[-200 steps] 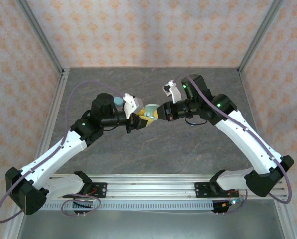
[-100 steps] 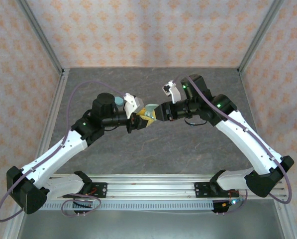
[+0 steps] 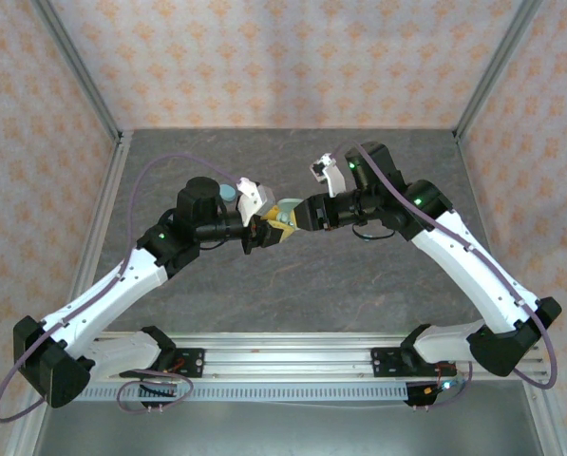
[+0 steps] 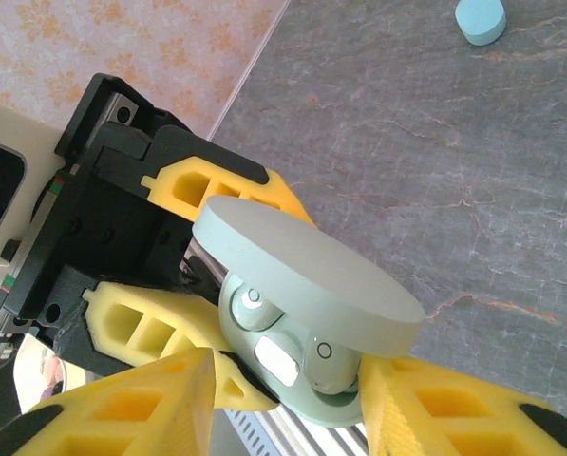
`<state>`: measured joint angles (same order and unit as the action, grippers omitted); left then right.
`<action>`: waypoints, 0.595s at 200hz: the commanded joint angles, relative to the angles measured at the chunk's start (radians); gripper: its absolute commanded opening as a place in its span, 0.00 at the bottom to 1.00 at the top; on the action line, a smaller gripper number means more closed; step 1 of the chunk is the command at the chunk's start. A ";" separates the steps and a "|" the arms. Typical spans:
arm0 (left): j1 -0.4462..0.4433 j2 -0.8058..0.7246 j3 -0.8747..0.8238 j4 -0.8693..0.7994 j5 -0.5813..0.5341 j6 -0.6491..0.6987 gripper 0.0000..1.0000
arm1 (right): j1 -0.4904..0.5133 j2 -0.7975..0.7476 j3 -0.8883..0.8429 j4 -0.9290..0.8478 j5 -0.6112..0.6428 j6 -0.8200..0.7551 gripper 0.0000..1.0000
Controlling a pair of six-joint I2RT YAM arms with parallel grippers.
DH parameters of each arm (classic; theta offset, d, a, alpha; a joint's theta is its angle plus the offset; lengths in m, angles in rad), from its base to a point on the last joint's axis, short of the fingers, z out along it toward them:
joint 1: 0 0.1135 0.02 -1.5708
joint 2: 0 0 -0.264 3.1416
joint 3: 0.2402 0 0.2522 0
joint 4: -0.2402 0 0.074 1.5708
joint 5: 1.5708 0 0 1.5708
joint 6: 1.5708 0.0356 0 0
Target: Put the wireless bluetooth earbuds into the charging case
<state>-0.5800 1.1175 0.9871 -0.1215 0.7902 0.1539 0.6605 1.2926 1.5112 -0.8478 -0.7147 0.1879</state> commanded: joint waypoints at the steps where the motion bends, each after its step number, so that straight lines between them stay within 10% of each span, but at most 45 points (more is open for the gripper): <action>1: 0.006 0.002 0.031 0.051 0.034 -0.007 0.22 | 0.002 -0.033 0.046 0.010 0.037 0.009 0.44; 119: 0.006 -0.014 0.032 0.082 0.047 -0.038 0.22 | -0.061 -0.125 0.014 0.105 0.299 0.101 0.43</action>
<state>-0.5800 1.1175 0.9871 -0.0952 0.8051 0.1417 0.6285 1.1530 1.5314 -0.7872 -0.4763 0.2279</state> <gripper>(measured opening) 0.318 0.430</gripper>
